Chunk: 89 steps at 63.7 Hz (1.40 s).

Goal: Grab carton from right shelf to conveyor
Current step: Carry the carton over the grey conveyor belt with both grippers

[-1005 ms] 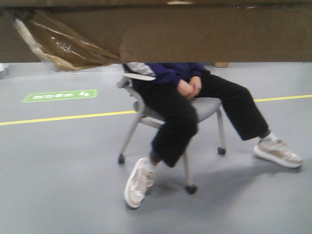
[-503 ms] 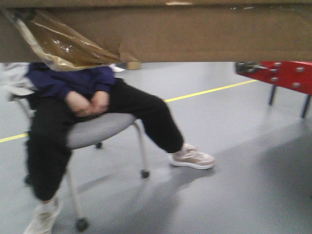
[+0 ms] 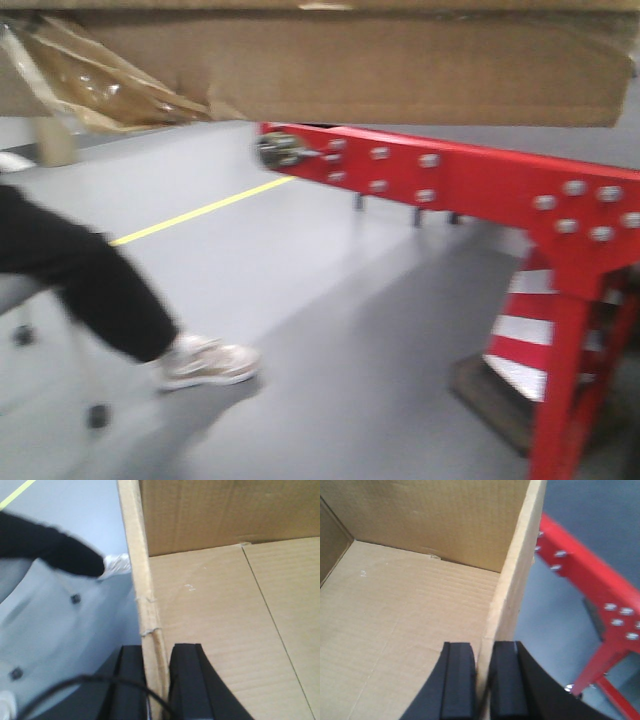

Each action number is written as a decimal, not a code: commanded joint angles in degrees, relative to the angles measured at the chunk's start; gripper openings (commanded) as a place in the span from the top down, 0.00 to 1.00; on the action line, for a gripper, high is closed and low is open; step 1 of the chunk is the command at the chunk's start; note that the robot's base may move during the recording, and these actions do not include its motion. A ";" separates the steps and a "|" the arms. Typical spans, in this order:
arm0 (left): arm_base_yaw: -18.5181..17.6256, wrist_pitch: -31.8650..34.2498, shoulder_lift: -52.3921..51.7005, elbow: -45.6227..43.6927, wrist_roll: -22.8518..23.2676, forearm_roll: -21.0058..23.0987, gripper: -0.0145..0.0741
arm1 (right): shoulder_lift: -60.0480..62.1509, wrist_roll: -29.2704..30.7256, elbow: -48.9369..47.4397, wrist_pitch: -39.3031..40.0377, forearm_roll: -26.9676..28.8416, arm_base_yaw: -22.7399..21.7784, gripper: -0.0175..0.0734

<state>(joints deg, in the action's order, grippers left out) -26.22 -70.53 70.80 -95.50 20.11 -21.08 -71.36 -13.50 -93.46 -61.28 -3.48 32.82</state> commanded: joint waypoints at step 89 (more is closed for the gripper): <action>-0.15 1.68 -0.24 -0.62 -0.06 -10.24 0.86 | 0.66 0.96 -0.03 1.79 -0.29 -0.16 0.88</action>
<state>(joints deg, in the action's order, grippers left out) -26.61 -69.48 70.80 -95.50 20.11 -26.33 -71.49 -13.63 -93.31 -60.29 -2.10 32.82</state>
